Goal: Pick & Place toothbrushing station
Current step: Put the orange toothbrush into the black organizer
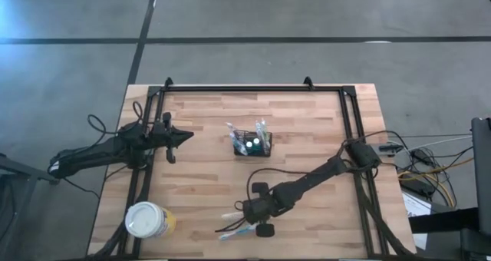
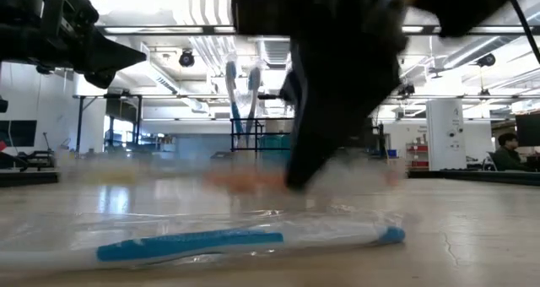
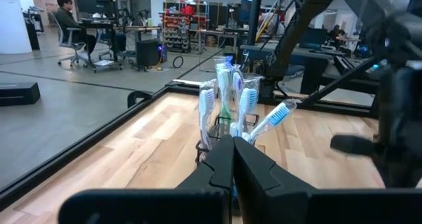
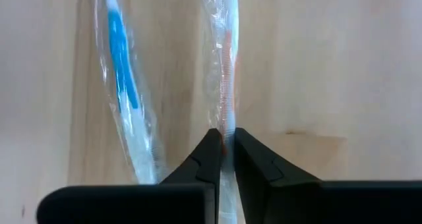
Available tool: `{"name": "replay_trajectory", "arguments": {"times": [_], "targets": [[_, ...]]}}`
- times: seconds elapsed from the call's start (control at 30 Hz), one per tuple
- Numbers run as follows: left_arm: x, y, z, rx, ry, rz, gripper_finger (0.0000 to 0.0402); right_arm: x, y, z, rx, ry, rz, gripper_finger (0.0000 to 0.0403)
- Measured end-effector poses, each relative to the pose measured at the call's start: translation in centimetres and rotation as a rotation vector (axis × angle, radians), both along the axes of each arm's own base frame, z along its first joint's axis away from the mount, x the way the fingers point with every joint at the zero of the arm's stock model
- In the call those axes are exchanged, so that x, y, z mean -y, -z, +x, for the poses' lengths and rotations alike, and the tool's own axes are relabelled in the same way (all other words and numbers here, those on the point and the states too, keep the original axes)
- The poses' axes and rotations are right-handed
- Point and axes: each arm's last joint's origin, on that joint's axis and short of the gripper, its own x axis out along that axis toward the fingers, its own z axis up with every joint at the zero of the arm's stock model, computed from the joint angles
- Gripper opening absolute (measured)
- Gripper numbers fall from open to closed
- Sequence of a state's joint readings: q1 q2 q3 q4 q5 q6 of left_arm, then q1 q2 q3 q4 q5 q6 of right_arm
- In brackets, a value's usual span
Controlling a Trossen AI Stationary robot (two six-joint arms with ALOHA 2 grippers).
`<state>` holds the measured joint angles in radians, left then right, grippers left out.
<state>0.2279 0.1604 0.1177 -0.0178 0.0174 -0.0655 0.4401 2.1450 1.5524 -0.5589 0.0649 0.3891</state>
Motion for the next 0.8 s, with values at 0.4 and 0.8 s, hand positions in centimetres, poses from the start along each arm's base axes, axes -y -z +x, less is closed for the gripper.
{"name": "replay_trajectory", "arguments": {"times": [0.4, 0.8], "targets": [[0.1, 0.0, 0.0, -0.005, 0.025, 0.035, 0.0007, 2.4, -9.1, -4.2, 0.412, 0.000, -0.185, 0.0019], [0.1, 0.0, 0.0, -0.003, 0.050, 0.037, 0.0007, 9.7, -11.7, -15.2, 0.898, 0.077, -0.081, 0.0018]]}}
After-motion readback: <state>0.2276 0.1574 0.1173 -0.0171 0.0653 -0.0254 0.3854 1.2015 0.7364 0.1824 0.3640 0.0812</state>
